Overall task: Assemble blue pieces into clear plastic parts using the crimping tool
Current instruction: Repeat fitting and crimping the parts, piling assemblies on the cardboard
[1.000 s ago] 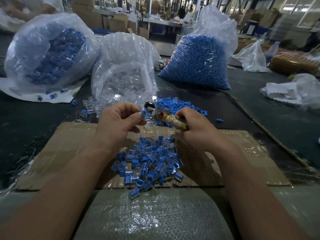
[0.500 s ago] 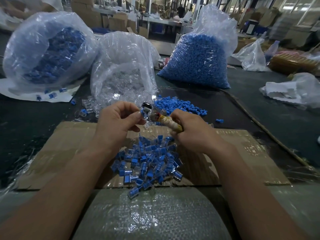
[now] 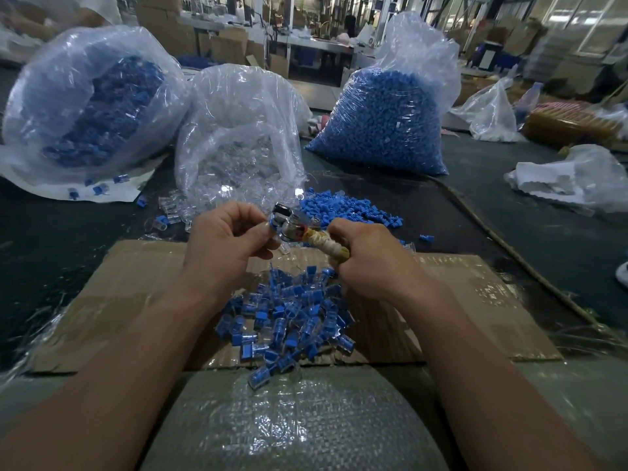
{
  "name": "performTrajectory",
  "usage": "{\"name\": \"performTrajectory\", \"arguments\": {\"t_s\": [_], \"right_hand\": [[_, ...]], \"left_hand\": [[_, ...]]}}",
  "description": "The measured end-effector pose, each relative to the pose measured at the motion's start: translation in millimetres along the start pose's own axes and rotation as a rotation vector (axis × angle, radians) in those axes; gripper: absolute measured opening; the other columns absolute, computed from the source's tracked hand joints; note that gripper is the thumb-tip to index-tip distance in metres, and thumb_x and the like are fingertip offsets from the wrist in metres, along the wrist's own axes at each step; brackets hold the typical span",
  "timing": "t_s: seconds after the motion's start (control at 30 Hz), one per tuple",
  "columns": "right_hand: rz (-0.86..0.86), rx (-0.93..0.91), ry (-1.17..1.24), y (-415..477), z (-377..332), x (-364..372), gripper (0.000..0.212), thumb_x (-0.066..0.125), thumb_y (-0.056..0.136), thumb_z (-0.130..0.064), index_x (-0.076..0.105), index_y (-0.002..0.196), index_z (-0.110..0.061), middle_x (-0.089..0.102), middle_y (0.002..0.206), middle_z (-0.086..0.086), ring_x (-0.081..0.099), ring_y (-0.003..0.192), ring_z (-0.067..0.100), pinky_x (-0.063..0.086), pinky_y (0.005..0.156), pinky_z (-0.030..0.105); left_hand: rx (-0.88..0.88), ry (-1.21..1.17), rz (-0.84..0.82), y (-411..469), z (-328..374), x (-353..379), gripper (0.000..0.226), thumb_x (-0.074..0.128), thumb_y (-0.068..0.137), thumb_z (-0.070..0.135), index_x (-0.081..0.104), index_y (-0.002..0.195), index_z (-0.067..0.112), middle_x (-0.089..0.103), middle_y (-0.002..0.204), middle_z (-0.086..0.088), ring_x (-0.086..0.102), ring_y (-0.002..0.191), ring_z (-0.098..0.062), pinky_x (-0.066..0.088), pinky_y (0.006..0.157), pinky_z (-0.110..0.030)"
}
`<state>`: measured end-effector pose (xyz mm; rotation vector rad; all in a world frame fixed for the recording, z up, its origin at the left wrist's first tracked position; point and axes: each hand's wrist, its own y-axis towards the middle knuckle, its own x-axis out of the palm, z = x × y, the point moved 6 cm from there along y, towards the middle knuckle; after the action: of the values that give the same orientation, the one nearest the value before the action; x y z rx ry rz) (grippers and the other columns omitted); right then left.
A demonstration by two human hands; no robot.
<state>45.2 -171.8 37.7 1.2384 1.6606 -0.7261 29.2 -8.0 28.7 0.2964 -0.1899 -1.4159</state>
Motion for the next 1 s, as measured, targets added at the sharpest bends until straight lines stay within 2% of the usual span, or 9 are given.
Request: {"name": "performTrajectory", "arguments": {"t_s": [0.27, 0.37, 0.47, 0.6, 0.73, 0.83, 0.9, 1.0], "right_hand": [[0.069, -0.042, -0.068, -1.5, -5.1, -4.8, 0.030, 0.057, 0.076, -0.008, 0.037, 0.069, -0.029, 0.045, 0.074, -0.011, 0.042, 0.067, 0.004, 0.026, 0.051, 0.025], [0.052, -0.055, -0.037, 1.2, -2.9, -2.1, 0.027, 0.058, 0.077, -0.007, 0.044, 0.082, -0.030, 0.046, 0.081, -0.010, 0.044, 0.074, 0.009, 0.030, 0.056, 0.026], [0.008, -0.048, 0.021, 2.4, 5.5, -1.8, 0.034, 0.059, 0.077, -0.003, 0.051, 0.097, -0.029, 0.045, 0.082, -0.015, 0.042, 0.075, 0.004, 0.032, 0.059, 0.022], [0.005, 0.038, 0.088, 2.1, 25.1, -8.5, 0.037, 0.064, 0.076, -0.006, 0.057, 0.100, -0.032, 0.050, 0.082, -0.014, 0.049, 0.078, 0.009, 0.037, 0.062, 0.025], [-0.007, 0.119, 0.105, 2.8, 36.7, -10.6, 0.029, 0.073, 0.074, -0.019, 0.055, 0.089, -0.036, 0.054, 0.082, -0.015, 0.052, 0.078, 0.009, 0.041, 0.067, 0.028], [-0.027, 0.148, 0.092, 2.2, 39.3, -9.3, 0.027, 0.076, 0.072, -0.028, 0.060, 0.093, -0.031, 0.056, 0.084, -0.013, 0.052, 0.078, 0.007, 0.043, 0.068, 0.028], [-0.057, 0.181, 0.092, 1.8, 41.7, -6.0, 0.036, 0.078, 0.069, -0.032, 0.062, 0.101, -0.028, 0.057, 0.090, -0.010, 0.053, 0.079, 0.007, 0.040, 0.066, 0.027], [-0.089, 0.231, 0.087, 2.4, 44.7, -2.1, 0.052, 0.081, 0.066, -0.035, 0.058, 0.112, -0.028, 0.053, 0.098, -0.010, 0.050, 0.088, 0.010, 0.037, 0.073, 0.027]], "left_hand": [[0.034, 0.071, 0.025, -1.3, 4.2, -2.7, 0.018, 0.055, 0.086, -0.004, 0.056, 0.076, 0.012, 0.063, 0.073, -0.008, 0.062, 0.056, -0.002, 0.050, 0.054, -0.012], [0.028, 0.088, 0.040, 0.2, 2.7, -3.4, 0.021, 0.055, 0.086, -0.005, 0.056, 0.075, 0.013, 0.062, 0.072, -0.006, 0.062, 0.055, 0.000, 0.050, 0.054, -0.011], [0.009, 0.079, 0.080, 2.1, 0.0, -7.0, 0.022, 0.056, 0.086, -0.003, 0.056, 0.075, 0.016, 0.062, 0.071, -0.004, 0.062, 0.056, -0.001, 0.050, 0.053, -0.013], [-0.013, 0.073, 0.119, 1.9, 0.4, -15.0, 0.023, 0.059, 0.084, 0.001, 0.062, 0.075, 0.021, 0.064, 0.068, 0.002, 0.061, 0.056, 0.000, 0.046, 0.046, -0.012], [-0.090, 0.119, 0.046, 0.5, 0.1, -14.3, 0.018, 0.064, 0.080, 0.004, 0.064, 0.073, 0.021, 0.066, 0.058, 0.009, 0.056, 0.045, 0.001, 0.039, 0.039, -0.010], [-0.171, 0.138, -0.048, -0.9, -3.1, -9.9, 0.012, 0.066, 0.076, 0.002, 0.063, 0.070, 0.013, 0.065, 0.053, 0.008, 0.050, 0.037, 0.003, 0.037, 0.036, -0.009], [-0.228, 0.165, -0.104, -2.7, -8.2, -6.5, 0.015, 0.068, 0.075, 0.001, 0.065, 0.066, 0.013, 0.065, 0.053, 0.007, 0.053, 0.039, 0.002, 0.039, 0.037, -0.009], [-0.261, 0.276, -0.175, -5.2, -14.1, -1.4, 0.019, 0.070, 0.076, 0.004, 0.066, 0.062, 0.016, 0.065, 0.051, 0.007, 0.055, 0.041, 0.001, 0.042, 0.040, -0.010]]}}
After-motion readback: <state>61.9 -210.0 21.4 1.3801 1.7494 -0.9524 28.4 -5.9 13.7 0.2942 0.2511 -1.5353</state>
